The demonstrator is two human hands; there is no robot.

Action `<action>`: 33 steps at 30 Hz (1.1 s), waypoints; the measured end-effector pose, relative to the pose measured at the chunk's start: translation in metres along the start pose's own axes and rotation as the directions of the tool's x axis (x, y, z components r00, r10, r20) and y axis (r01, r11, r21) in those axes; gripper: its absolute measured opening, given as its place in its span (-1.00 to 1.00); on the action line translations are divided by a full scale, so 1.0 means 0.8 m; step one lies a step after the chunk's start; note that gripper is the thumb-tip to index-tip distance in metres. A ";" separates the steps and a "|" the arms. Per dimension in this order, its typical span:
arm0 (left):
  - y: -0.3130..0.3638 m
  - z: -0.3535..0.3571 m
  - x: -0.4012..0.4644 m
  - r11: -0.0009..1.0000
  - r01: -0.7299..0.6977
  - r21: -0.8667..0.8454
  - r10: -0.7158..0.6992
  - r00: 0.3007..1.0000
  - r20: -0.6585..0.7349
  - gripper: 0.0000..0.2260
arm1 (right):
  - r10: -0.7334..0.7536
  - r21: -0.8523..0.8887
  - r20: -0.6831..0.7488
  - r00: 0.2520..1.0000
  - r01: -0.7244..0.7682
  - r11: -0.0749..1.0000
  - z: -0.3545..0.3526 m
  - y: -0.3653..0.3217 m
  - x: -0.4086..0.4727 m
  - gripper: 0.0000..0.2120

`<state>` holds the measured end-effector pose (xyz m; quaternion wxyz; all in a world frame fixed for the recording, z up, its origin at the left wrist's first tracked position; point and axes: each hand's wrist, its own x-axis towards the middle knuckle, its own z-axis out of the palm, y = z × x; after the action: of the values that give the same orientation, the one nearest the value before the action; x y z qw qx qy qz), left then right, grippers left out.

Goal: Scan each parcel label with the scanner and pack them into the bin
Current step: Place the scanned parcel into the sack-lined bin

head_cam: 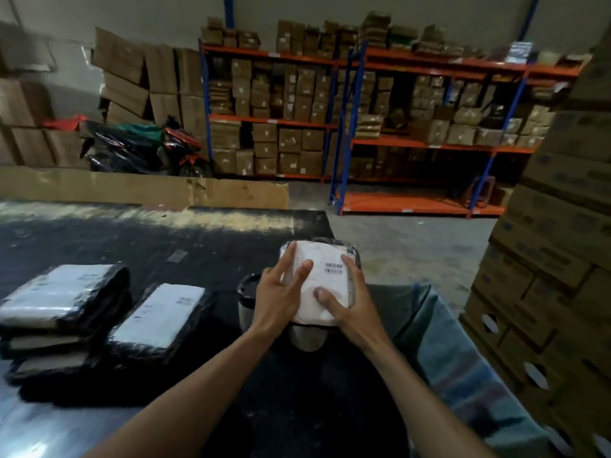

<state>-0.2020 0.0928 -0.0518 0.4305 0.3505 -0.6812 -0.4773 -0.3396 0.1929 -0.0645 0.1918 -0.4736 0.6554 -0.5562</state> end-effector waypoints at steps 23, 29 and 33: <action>-0.195 0.276 0.011 0.493 -0.259 0.831 -0.128 0.923 0.363 -0.42 | 0.585 -0.089 0.012 0.811 -0.582 0.808 -0.207 0.404 0.025 -0.14; -0.190 0.276 0.010 0.475 -0.297 0.828 -0.098 0.917 0.386 -0.42 | 0.685 -0.165 0.092 0.723 -0.667 0.726 -0.165 0.485 0.038 -0.06; -0.189 0.277 0.012 0.470 -0.296 0.832 -0.092 0.921 0.379 -0.44 | 0.689 -0.204 0.154 0.708 -0.659 0.724 -0.137 0.519 0.058 -0.05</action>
<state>-0.3997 0.1163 -0.2322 0.0808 0.3812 -0.9164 -0.0913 -0.6164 0.1865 -0.3959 0.4206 -0.2709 0.7935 -0.3466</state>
